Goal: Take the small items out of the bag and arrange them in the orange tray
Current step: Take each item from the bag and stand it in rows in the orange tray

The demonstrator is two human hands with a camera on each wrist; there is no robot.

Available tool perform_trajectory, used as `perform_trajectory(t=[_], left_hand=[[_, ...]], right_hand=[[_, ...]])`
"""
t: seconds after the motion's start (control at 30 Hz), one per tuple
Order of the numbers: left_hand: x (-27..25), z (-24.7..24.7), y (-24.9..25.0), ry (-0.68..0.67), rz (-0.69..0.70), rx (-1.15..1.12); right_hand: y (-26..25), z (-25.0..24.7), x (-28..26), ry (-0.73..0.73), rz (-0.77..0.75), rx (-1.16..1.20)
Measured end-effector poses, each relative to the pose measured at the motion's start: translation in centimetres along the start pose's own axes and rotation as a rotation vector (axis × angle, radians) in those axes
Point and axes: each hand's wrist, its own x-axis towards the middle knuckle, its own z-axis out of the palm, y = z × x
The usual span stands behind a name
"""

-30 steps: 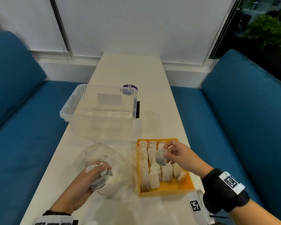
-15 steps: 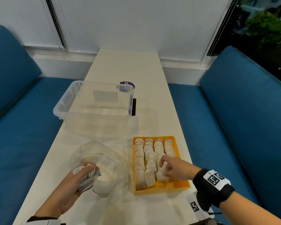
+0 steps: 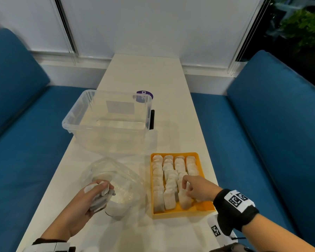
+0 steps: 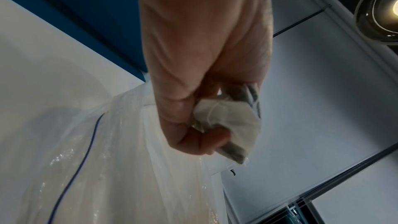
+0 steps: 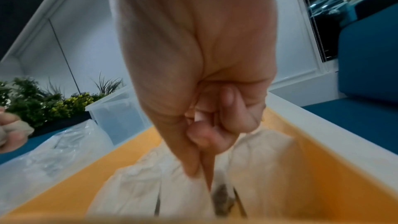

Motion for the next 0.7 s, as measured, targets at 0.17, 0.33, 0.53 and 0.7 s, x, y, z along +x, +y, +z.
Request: perform_trajectory(t=[0.17,0.33,0.53,0.7], left_hand=[[0.2,0.2,0.0,-0.006,-0.001,0.013],[0.4,0.0,0.0,-0.015,0.007,0.011],[0.2,0.6,0.3,-0.085,0.028,0.042],[0.0,1.4,0.5,-0.135,0.061,0.102]], right_hand=[[0.1,0.4,0.2,0.137,0.016,-0.007],[0.2,0.6,0.5,0.196,0.030,-0.090],[0.4,0.7,0.5,0.226,0.050,-0.099],[0.5,0.5,0.5,0.206,0.043,0.004]])
